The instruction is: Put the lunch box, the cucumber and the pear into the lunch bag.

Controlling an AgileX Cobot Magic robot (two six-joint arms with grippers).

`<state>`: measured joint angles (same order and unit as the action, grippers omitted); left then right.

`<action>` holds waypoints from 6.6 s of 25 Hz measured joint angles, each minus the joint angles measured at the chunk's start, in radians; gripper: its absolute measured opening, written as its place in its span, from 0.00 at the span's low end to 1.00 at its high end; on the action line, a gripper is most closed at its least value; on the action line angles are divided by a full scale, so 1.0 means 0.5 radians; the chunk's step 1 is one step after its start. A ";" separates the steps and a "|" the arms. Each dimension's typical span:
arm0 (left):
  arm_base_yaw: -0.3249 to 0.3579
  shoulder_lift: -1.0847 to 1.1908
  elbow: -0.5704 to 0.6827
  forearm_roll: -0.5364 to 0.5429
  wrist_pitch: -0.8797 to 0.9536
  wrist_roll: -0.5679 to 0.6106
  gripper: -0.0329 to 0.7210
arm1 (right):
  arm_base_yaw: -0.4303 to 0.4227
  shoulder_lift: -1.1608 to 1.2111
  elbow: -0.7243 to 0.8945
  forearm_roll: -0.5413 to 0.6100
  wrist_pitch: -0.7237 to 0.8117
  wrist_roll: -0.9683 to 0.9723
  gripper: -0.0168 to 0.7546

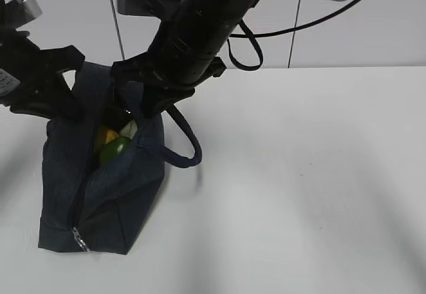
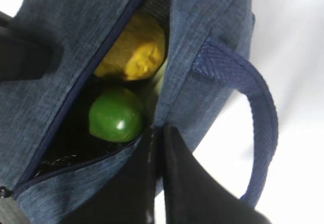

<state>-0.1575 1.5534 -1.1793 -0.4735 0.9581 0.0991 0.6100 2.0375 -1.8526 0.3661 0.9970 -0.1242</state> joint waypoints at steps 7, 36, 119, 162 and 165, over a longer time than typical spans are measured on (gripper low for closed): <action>0.000 0.001 0.004 -0.266 -0.022 0.157 0.04 | 0.000 0.015 -0.202 -0.199 0.229 0.004 0.02; -0.361 0.022 0.006 -0.411 -0.223 0.353 0.05 | 0.000 -0.061 -0.310 -0.654 0.542 0.178 0.02; -0.360 -1.000 0.876 -0.163 -0.358 0.734 0.38 | 0.000 -1.983 1.638 -0.504 -0.057 -0.079 0.33; -0.477 -0.624 1.023 -0.467 -0.884 0.982 0.36 | 0.000 -1.362 2.556 2.304 -0.930 -3.124 0.34; -0.477 -0.622 1.028 -0.510 -0.906 1.019 0.36 | 0.000 -1.315 2.556 2.384 -0.896 -3.268 0.34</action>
<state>-0.3963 1.2425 -0.6653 -0.7284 0.5049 0.6088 0.6100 1.3801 -0.5746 1.5583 0.5491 -1.7581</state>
